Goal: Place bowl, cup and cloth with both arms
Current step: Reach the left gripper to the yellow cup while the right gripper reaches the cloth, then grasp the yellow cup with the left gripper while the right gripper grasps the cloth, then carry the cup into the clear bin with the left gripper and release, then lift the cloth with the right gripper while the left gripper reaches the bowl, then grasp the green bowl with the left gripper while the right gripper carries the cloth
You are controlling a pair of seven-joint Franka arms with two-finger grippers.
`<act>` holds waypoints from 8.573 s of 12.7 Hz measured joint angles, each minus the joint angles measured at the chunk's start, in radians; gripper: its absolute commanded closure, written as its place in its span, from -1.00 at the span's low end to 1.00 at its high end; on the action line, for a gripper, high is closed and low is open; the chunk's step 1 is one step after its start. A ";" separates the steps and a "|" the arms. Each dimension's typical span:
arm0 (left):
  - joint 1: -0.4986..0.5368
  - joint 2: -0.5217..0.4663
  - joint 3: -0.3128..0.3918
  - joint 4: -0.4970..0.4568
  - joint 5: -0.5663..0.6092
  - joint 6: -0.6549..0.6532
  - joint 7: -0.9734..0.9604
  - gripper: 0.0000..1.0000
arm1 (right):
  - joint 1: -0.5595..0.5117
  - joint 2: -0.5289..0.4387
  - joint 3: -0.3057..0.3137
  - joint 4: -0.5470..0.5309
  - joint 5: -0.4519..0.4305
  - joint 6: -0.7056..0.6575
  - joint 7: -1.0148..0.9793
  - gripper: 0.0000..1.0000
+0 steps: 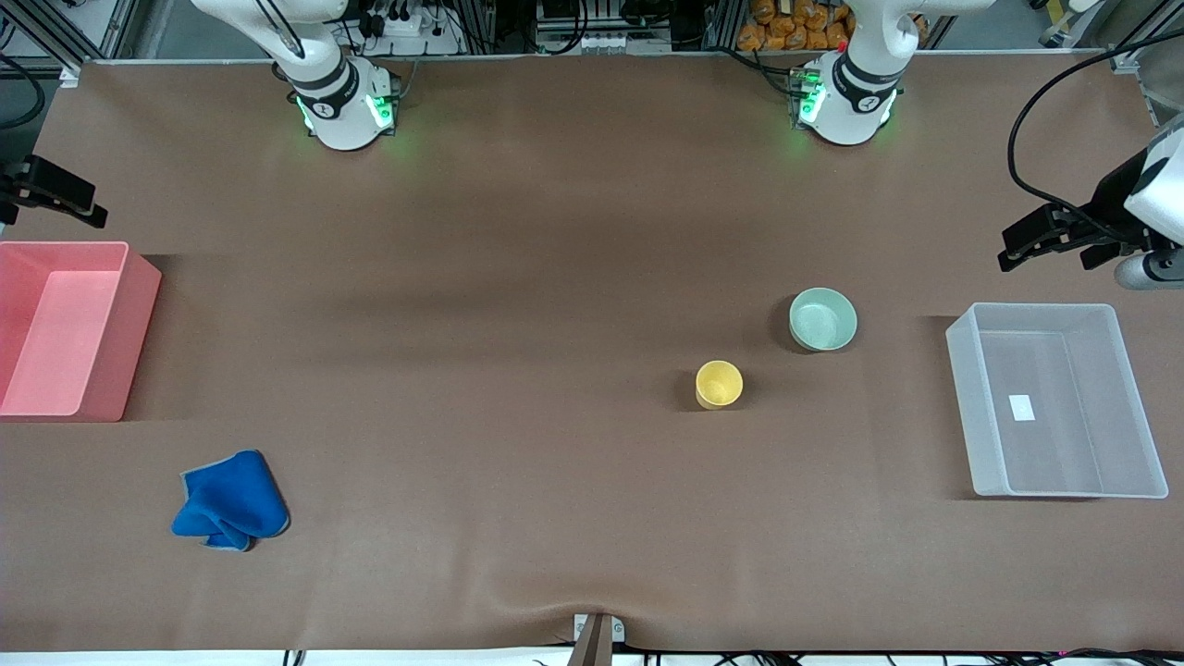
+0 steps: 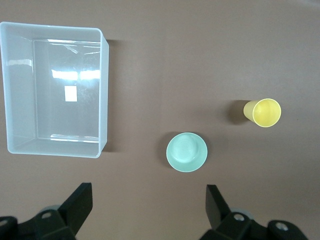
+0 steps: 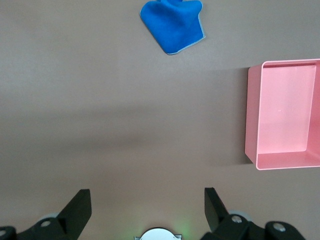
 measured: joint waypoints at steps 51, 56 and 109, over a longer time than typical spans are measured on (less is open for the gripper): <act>0.018 0.430 -0.013 0.103 -0.115 0.165 -0.030 1.00 | -0.088 0.751 0.028 -0.094 0.037 1.319 -0.632 -1.00; 0.236 0.426 -0.011 0.113 -0.021 0.141 0.283 1.00 | -0.071 0.799 0.028 -0.094 0.136 1.393 -0.632 -1.00; 0.100 0.248 -0.214 -0.587 0.037 0.685 -0.149 -0.90 | -0.310 0.058 -0.109 -0.440 -0.037 0.684 -0.726 1.00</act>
